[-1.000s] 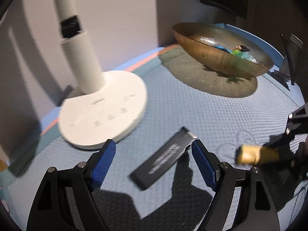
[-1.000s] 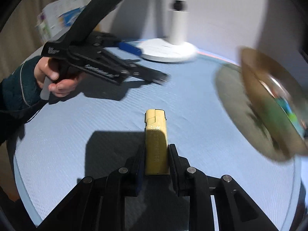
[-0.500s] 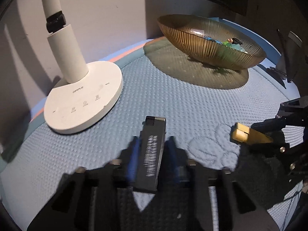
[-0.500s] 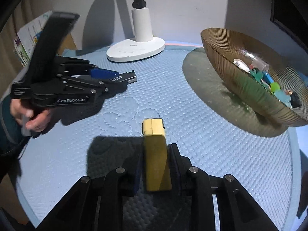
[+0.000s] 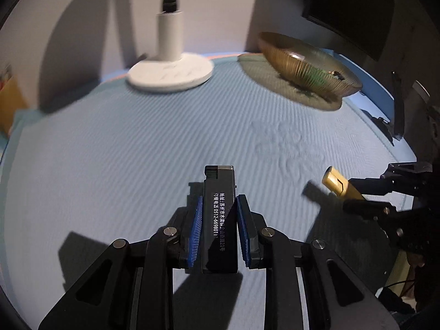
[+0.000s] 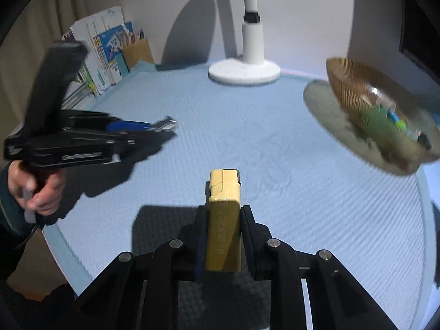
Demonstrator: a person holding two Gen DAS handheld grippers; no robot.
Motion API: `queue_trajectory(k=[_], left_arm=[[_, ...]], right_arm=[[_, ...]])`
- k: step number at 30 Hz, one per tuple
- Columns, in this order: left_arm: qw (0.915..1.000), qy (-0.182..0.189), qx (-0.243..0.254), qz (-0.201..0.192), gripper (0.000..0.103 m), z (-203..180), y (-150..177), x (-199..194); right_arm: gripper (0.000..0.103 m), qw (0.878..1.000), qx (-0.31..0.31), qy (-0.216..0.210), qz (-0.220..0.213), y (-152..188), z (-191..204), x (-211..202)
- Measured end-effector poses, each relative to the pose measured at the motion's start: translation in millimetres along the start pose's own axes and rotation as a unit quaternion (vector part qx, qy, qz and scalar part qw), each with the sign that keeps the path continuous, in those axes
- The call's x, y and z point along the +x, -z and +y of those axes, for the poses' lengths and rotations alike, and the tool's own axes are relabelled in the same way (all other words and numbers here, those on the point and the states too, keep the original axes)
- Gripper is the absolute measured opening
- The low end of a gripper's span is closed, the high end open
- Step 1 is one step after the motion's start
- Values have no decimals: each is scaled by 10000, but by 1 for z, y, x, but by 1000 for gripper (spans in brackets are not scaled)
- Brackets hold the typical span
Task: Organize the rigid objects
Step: 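Carry the black and yellow lighters into the amber bowl and release both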
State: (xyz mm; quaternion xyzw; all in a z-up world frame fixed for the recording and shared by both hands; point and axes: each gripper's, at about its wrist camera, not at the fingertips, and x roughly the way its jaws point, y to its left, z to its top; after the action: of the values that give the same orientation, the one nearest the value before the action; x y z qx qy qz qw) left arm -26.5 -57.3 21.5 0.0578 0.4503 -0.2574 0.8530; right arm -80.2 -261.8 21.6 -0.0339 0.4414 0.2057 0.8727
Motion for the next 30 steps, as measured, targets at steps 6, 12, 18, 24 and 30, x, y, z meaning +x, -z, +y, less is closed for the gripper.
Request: queue_trajectory(k=[6,12,18,24,30], left_arm=[[9992,13,-400,69,22,5,30,-9],[9988,-179,-445,-61,40,-1,44,-16],[9983,-539,-177,-126,32,-13,43,-13],[9988,-342,-145,-330,21,-24,31,-24],[9969,89,-263,-731,21,-32,-20,-47]], right_arm=[[49,9991,276,-302,136,17,6,1],[53,9991,363,199,48,20,12,-3],[24,9961,-17,885,65,18,34,2],[23,9999,-78,68,11,13,48,-3],[23,9973,288,224,-637,-15,5,-54]])
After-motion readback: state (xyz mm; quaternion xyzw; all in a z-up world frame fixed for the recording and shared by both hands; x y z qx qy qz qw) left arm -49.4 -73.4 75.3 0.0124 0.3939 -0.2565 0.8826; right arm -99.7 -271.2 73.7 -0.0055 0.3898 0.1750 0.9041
